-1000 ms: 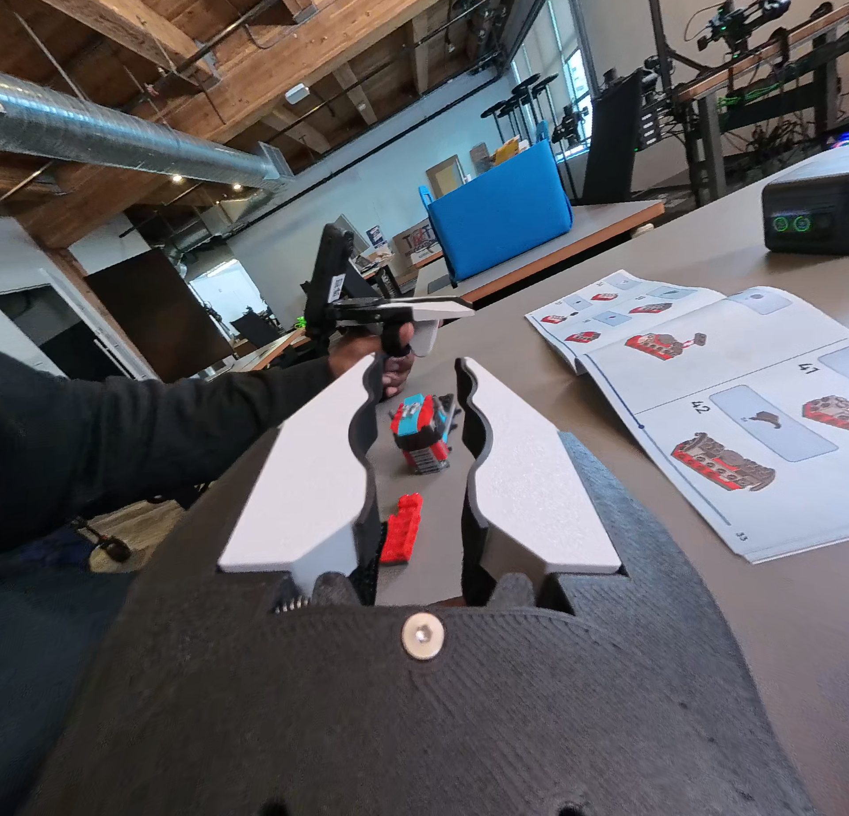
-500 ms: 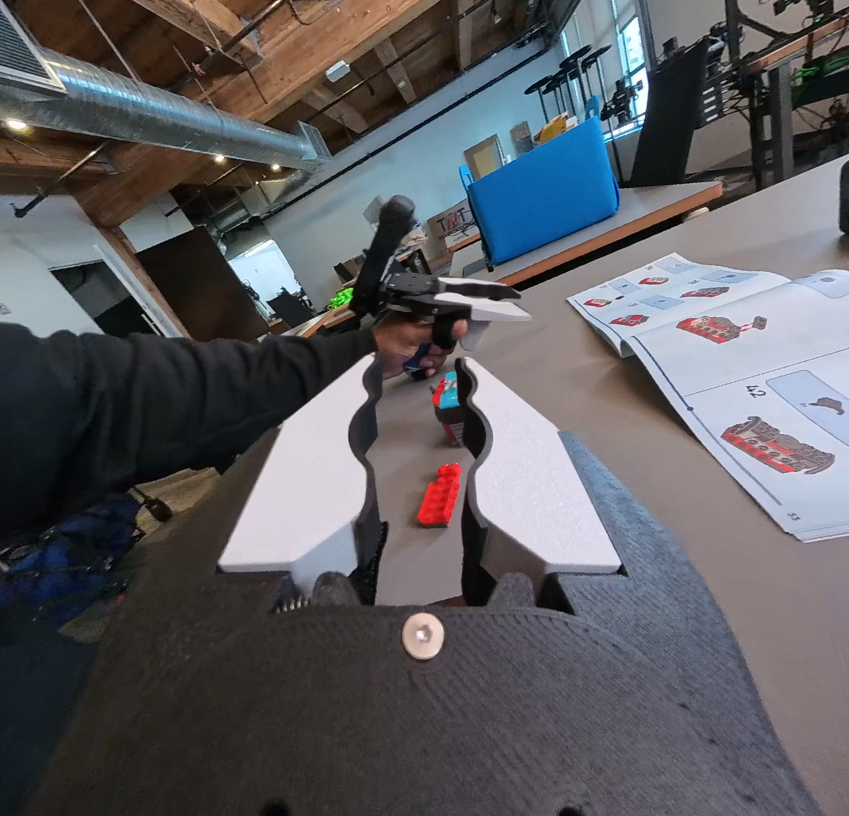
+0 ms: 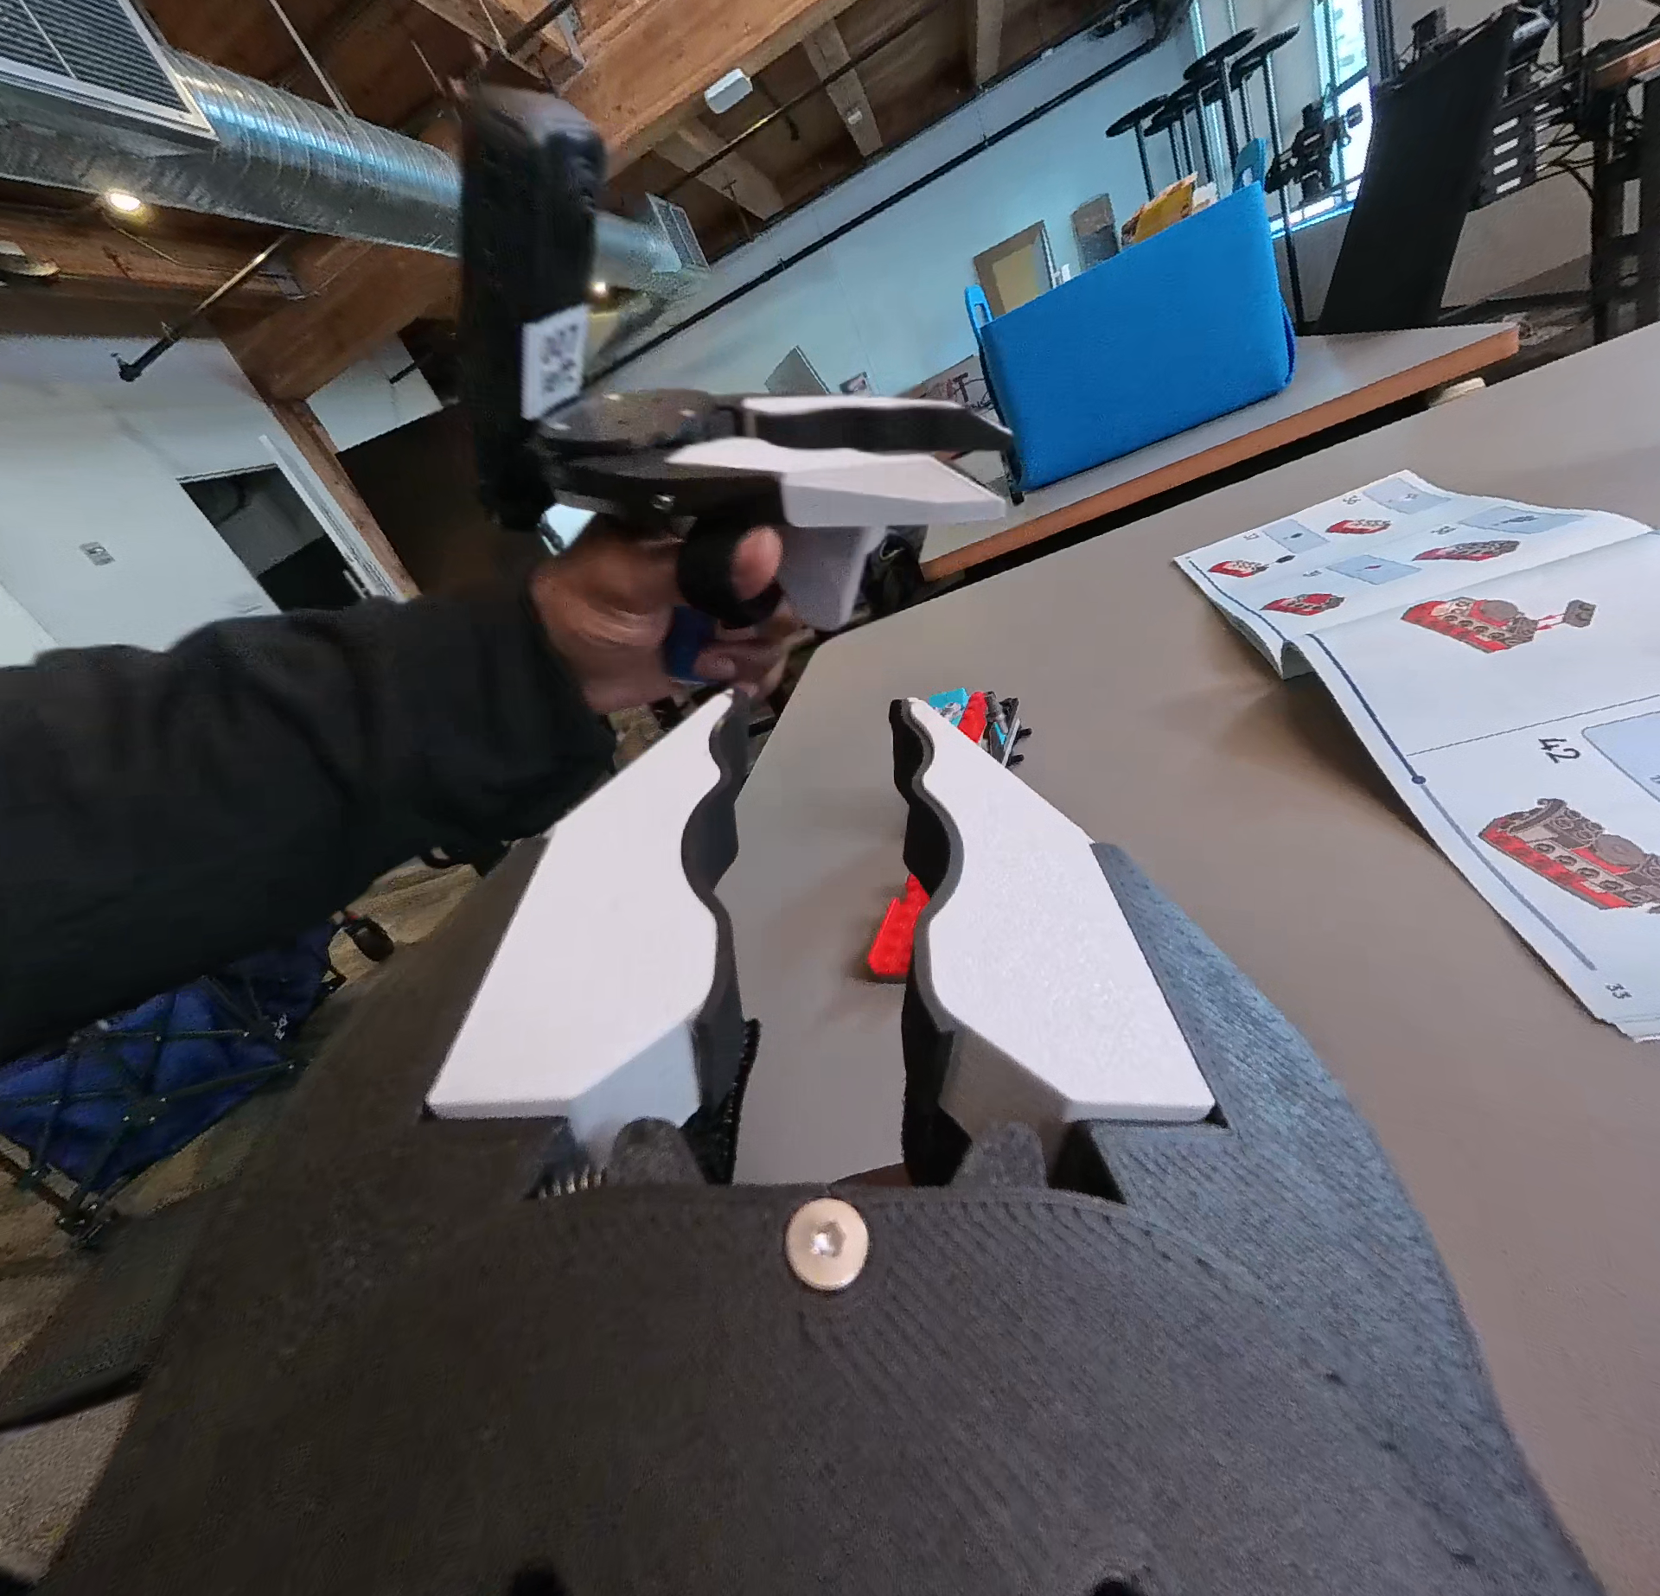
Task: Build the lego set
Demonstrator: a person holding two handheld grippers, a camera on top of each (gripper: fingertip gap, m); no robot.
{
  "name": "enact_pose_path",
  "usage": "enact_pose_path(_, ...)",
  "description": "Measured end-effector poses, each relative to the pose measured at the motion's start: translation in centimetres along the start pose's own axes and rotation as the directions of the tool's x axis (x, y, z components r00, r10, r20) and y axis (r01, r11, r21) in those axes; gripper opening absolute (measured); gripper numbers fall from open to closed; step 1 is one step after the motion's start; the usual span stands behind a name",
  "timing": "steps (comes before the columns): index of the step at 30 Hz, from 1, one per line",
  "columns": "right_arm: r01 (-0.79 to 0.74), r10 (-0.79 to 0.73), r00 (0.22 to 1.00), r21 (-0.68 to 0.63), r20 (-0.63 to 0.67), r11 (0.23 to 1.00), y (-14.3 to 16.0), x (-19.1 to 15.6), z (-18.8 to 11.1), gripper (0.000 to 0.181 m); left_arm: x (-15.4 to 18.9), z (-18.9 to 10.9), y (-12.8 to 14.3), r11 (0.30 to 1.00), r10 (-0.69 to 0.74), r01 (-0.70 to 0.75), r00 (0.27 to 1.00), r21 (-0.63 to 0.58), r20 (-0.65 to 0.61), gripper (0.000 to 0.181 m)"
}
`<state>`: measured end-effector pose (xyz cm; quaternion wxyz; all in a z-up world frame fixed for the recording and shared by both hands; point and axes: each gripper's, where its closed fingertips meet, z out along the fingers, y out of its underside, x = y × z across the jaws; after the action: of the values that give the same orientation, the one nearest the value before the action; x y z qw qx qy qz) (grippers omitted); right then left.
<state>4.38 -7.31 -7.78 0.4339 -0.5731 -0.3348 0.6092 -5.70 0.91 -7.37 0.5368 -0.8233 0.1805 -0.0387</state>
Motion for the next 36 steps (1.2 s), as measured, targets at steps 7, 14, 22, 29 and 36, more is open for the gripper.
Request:
enact_pose_path(7,0.0,0.0,1.0,-0.001,-0.008,1.0,0.0,-0.2,-0.6,0.031,3.8,-2.4,-0.4,1.0,-0.027,0.027,1.0,0.001,0.005,0.07)
enact_pose_path(14,-0.029,0.029,0.999,-0.001,-0.015,1.0,0.0,0.2,-0.6,0.031,6.1,-2.7,-0.9,0.999,-0.045,0.045,0.998,0.008,-0.032,0.069)
enact_pose_path(22,-0.047,0.046,0.998,-0.017,-0.035,0.999,0.0,1.1,-0.5,0.031,6.9,-1.7,-3.0,0.995,-0.065,0.07,0.995,0.067,-0.08,0.068)
enact_pose_path(29,-0.041,0.038,0.998,-0.057,-0.046,0.998,0.7,1.1,0.1,0.031,19.5,-0.7,-15.9,0.961,0.274,-0.268,0.909,0.064,-0.314,0.063)
enact_pose_path(36,-0.037,0.035,0.999,-0.056,-0.041,0.998,0.7,0.8,-0.1,0.031,34.4,5.2,-17.6,0.894,0.316,-0.442,0.739,-0.075,-0.595,0.062)
